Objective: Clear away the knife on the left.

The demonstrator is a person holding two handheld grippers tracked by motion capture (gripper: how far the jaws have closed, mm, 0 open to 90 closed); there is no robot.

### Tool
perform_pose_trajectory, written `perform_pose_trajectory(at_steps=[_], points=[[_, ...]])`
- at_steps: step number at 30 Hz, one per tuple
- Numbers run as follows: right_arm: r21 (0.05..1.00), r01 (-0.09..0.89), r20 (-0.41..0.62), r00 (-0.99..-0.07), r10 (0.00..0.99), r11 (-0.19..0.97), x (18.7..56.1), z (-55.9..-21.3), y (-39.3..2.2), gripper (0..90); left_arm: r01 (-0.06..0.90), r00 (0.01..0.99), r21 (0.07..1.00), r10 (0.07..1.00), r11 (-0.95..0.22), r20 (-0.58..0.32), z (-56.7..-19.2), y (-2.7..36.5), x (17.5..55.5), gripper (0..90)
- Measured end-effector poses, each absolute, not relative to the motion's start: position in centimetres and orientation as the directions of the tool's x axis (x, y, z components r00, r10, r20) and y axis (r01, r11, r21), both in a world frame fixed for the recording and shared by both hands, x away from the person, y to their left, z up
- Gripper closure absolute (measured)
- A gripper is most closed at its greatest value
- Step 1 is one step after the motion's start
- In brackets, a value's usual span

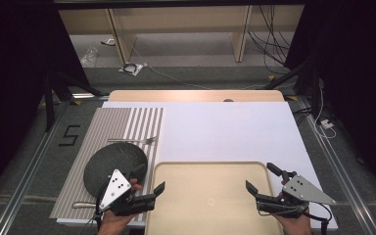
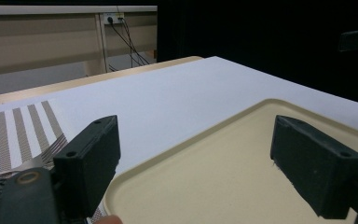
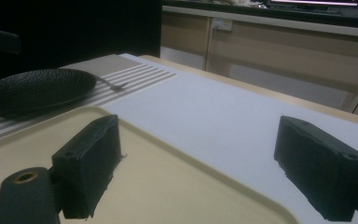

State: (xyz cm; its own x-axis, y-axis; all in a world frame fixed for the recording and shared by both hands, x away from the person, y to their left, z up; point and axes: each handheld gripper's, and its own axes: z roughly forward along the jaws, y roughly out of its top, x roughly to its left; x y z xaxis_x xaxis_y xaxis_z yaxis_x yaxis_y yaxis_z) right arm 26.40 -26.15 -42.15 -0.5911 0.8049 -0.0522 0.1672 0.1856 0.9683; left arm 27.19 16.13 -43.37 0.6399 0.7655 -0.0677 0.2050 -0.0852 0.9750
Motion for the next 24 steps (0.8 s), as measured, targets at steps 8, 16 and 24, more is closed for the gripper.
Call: perform_pose_trajectory(at_steps=[8, 16, 24], points=[[0.969, 0.161, -0.054, -0.598, 0.800, 0.186, 26.35, -42.11, -26.11, 15.4, 0.211, 0.635, 0.974, 0.769, -0.085, -0.070, -43.34, 16.22, 27.22, 15.8], [0.970, 0.158, -0.054, -0.598, 0.800, 0.184, 26.31, -42.09, -26.09, 15.4, 0.204, 0.619, 0.974, 0.784, -0.102, -0.048, -43.22, 16.26, 27.15, 15.8], [0.970, 0.157, -0.053, -0.601, 0.798, 0.183, 26.29, -42.07, -26.08, 15.5, 0.210, 0.599, 0.970, 0.800, -0.118, -0.033, -42.82, 16.68, 27.18, 15.9]])
